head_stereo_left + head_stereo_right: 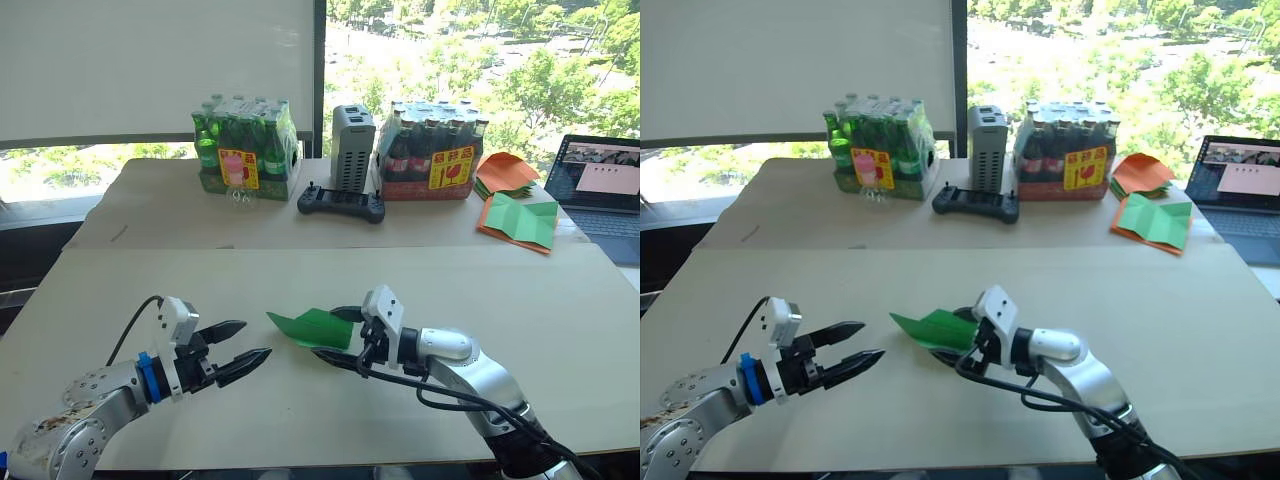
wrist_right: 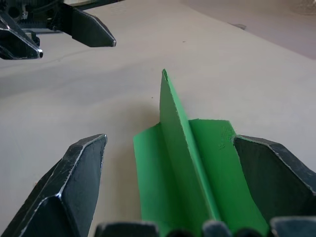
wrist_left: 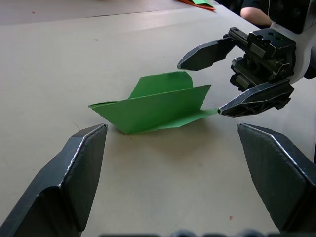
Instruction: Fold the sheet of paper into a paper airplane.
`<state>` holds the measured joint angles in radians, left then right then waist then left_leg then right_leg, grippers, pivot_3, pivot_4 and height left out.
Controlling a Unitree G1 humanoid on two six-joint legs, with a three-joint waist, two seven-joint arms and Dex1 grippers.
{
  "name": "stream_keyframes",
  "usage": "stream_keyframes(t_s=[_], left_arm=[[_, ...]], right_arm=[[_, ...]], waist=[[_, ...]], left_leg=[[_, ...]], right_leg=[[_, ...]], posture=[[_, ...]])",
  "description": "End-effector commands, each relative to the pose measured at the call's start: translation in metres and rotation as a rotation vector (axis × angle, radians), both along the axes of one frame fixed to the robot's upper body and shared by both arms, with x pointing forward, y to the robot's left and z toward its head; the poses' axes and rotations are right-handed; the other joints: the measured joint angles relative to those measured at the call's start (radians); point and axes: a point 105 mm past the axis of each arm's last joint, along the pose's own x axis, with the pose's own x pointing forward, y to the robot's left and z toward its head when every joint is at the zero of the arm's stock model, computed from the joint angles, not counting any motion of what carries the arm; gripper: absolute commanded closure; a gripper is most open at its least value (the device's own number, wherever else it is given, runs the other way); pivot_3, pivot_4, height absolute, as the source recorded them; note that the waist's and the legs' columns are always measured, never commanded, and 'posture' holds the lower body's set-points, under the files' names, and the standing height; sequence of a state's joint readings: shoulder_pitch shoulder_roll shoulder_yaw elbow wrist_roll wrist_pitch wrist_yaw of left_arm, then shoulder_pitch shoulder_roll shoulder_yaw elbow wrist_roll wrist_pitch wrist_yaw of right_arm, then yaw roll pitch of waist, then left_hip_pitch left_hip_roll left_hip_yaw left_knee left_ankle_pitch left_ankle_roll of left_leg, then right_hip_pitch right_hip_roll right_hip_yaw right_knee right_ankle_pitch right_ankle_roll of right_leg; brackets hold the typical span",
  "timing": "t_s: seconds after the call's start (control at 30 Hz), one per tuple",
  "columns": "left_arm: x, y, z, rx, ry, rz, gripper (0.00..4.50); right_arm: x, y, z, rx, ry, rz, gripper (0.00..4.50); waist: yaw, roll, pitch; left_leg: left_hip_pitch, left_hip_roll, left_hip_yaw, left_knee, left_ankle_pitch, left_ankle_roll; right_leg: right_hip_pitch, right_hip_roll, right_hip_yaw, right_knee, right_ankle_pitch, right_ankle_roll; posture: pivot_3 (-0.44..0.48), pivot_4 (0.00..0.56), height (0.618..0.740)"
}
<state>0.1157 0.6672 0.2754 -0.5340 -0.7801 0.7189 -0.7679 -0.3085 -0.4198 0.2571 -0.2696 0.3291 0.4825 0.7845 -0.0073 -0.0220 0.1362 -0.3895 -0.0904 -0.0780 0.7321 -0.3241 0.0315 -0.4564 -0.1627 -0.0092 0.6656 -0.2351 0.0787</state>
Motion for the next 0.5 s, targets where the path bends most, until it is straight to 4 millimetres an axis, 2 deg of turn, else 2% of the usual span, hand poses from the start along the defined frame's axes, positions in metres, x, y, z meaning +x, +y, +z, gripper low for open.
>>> stream_keyframes(t_s=[0.03, 0.13, 0.27, 0.5], left_arm=[[0.002, -0.003, 0.009, -0.001, -0.047, -0.014, 0.02], [0.003, -0.004, 0.008, -0.003, -0.048, -0.014, 0.02], [0.003, -0.007, 0.008, -0.005, -0.048, -0.016, 0.02], [0.003, -0.007, 0.01, -0.005, -0.047, -0.009, 0.02]], right_arm=[[0.001, 0.002, 0.023, 0.049, -0.042, 0.017, 0.0], [0.005, 0.0, 0.025, 0.021, -0.061, 0.016, 0.0], [0.008, -0.003, 0.014, -0.073, -0.118, 0.035, 0.0], [0.007, 0.0, 0.0, -0.108, -0.14, 0.044, 0.0]], waist=[[-0.002, 0.0, 0.0], [-0.004, 0.0, 0.0], [-0.004, 0.0, 0.0], [-0.005, 0.0, 0.0]], left_leg=[[0.0, 0.0, 0.0, 0.0, 0.0, 0.0], [0.0, 0.0, 0.0, 0.0, 0.0, 0.0], [0.0, 0.0, 0.0, 0.0, 0.0, 0.0], [0.0, 0.0, 0.0, 0.0, 0.0, 0.0]], right_leg=[[0.0, 0.0, 0.0, 0.0, 0.0, 0.0], [0.0, 0.0, 0.0, 0.0, 0.0, 0.0], [0.0, 0.0, 0.0, 0.0, 0.0, 0.0], [0.0, 0.0, 0.0, 0.0, 0.0, 0.0]], posture=[[0.0, 0.15, 0.678], [0.0, 0.15, 0.678], [0.0, 0.15, 0.678], [0.0, 0.15, 0.678]])
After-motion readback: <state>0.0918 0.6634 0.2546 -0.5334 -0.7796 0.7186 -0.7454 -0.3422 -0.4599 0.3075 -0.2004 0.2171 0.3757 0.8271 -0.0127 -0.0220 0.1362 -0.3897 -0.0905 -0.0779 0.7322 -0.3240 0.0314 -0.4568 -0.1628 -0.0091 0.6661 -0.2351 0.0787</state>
